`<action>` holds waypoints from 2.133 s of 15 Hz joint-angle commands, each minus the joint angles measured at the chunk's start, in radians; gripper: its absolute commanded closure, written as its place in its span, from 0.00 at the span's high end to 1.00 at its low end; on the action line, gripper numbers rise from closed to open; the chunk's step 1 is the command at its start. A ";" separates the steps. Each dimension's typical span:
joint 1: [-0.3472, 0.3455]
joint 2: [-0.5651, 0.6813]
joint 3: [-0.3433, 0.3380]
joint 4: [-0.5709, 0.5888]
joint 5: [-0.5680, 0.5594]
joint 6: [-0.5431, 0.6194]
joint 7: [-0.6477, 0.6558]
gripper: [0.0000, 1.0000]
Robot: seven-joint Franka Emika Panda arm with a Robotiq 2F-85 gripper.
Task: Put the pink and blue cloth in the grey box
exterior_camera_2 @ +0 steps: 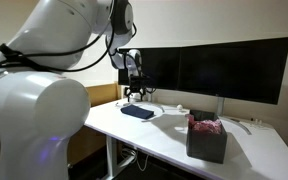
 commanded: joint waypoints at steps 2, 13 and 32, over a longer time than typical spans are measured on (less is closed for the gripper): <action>0.057 0.214 0.012 0.236 -0.015 -0.051 0.037 1.00; 0.175 0.555 -0.093 0.803 -0.072 -0.144 0.062 1.00; 0.159 0.809 -0.096 1.092 -0.031 -0.333 0.042 0.28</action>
